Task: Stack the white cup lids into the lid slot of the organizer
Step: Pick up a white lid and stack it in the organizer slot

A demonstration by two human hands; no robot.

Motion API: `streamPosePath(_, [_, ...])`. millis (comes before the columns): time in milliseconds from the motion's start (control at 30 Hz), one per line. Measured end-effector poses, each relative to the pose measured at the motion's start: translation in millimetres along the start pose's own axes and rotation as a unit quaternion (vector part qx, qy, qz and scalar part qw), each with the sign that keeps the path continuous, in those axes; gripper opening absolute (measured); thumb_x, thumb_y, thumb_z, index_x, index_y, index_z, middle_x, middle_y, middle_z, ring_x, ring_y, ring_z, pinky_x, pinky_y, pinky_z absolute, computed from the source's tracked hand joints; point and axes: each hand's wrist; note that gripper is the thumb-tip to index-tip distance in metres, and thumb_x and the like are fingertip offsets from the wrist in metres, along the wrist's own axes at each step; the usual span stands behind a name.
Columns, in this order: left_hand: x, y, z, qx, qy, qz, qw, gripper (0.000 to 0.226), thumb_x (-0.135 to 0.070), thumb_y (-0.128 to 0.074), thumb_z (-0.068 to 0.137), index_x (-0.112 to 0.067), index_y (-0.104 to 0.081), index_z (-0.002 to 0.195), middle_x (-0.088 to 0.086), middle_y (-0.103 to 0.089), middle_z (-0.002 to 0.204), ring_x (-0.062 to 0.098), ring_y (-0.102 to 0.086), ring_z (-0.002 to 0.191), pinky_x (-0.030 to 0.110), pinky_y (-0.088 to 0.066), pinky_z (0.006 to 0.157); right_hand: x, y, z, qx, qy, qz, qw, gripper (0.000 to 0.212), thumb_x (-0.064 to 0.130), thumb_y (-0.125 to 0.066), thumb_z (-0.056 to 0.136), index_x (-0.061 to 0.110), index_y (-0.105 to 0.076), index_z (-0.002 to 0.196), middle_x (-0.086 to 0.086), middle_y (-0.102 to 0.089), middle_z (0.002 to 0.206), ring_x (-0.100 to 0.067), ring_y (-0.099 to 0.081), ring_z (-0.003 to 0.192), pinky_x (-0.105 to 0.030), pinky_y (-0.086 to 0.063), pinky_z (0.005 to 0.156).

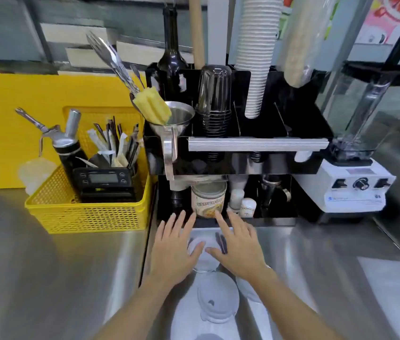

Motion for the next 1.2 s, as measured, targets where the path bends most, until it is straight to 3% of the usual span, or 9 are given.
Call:
streamPosePath(100, [11,-28,-7,0.023,-0.008,0.025,0.999,0.066,-0.064,-0.018,0.086,-0.025,-0.031,0.137,0.002,-0.054,0.135,0.026,-0.049,0.125,0.037,-0.030,0.107,-2,-28,-4,0.058,-0.031,0.027,0.997,0.080,0.074,-0.022,0.081,0.019,-0.031,0.137,-0.015,-0.057,0.130,-0.028,-0.056,0.116,-0.042,-0.051,0.084])
streamPosePath(200, [15,-45,-14,0.075,-0.020,-0.020,0.997,0.078,-0.064,-0.020,0.077,-0.023,-0.017,0.143,0.000,-0.034,0.149,0.025,-0.024,0.139,0.037,-0.016,0.113,0,-46,-9,0.121,-0.021,0.037,0.992,0.092,0.077,-0.008,0.078,0.011,-0.024,0.140,-0.016,-0.048,0.138,-0.027,-0.047,0.125,-0.044,-0.043,0.094])
streamPosePath(300, [15,-49,-15,0.104,0.001,-0.077,0.992,0.066,-0.055,-0.029,0.086,-0.027,-0.013,0.143,-0.004,-0.024,0.153,0.020,-0.011,0.142,0.034,-0.011,0.114,0,-55,-9,0.189,-0.009,0.076,0.979,0.090,0.071,-0.021,0.075,0.019,0.000,0.145,-0.012,-0.009,0.156,-0.023,-0.013,0.141,-0.040,-0.014,0.110])
streamPosePath(400, [13,-57,-16,0.102,0.057,-0.182,0.976,0.061,-0.039,-0.047,0.090,-0.025,-0.020,0.142,-0.004,-0.030,0.151,0.018,-0.020,0.140,0.036,-0.019,0.114,5,-59,-4,0.191,-0.060,0.125,0.972,0.077,0.051,-0.047,0.086,0.020,-0.007,0.145,-0.012,-0.006,0.156,-0.025,-0.012,0.141,-0.039,-0.010,0.110])
streamPosePath(500, [1,-57,-15,0.101,0.108,-0.320,0.936,0.060,-0.025,-0.057,0.088,-0.018,-0.028,0.139,-0.001,-0.032,0.149,0.010,-0.042,0.122,0.036,-0.034,0.107,3,-62,-1,0.144,-0.077,0.114,0.980,0.069,0.039,-0.054,0.083,0.018,-0.023,0.140,-0.010,-0.027,0.147,-0.025,-0.025,0.133,-0.036,-0.017,0.104])
streamPosePath(633, [-15,-41,-13,0.060,0.107,-0.395,0.910,0.050,-0.019,-0.060,0.086,-0.022,-0.040,0.132,-0.006,-0.028,0.146,-0.013,-0.036,0.110,0.023,-0.030,0.100,0,-49,-2,0.045,-0.032,0.110,0.992,0.066,0.049,-0.043,0.069,0.014,-0.045,0.126,-0.010,-0.050,0.128,-0.029,-0.046,0.117,-0.034,-0.023,0.091])
streamPosePath(900, [-58,52,19,-0.036,-0.045,-0.366,0.929,0.035,-0.029,-0.056,0.087,-0.040,-0.041,0.116,-0.013,-0.036,0.139,0.004,-0.028,0.130,0.025,-0.023,0.107,-23,59,12,-0.154,0.049,0.118,0.980,0.056,0.056,-0.055,0.072,0.014,-0.055,0.108,-0.007,-0.062,0.107,-0.022,-0.054,0.102,-0.031,-0.027,0.086])
streamPosePath(1067, [-103,111,49,-0.079,-0.156,-0.341,0.923,0.042,-0.042,-0.053,0.082,-0.031,-0.048,0.122,-0.017,-0.035,0.138,-0.001,-0.025,0.129,0.007,-0.020,0.100,-41,139,22,-0.260,0.063,0.104,0.958,0.057,0.058,-0.055,0.073,0.013,-0.055,0.108,-0.002,-0.063,0.108,-0.016,-0.052,0.106,-0.028,-0.027,0.085])
streamPosePath(1200, [-141,146,90,-0.089,-0.229,-0.314,0.917,0.052,-0.050,-0.050,0.078,-0.023,-0.050,0.123,-0.007,-0.038,0.140,0.007,-0.031,0.131,0.025,-0.023,0.108,-66,189,37,-0.317,0.043,0.096,0.942,0.065,0.067,-0.050,0.073,0.014,-0.055,0.110,0.000,-0.062,0.108,-0.014,-0.053,0.100,-0.021,-0.022,0.086])
Point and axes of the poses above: each hand's wrist, its own z-axis towards the middle knuckle, its own y-axis out of the back of the hand, x = y × z
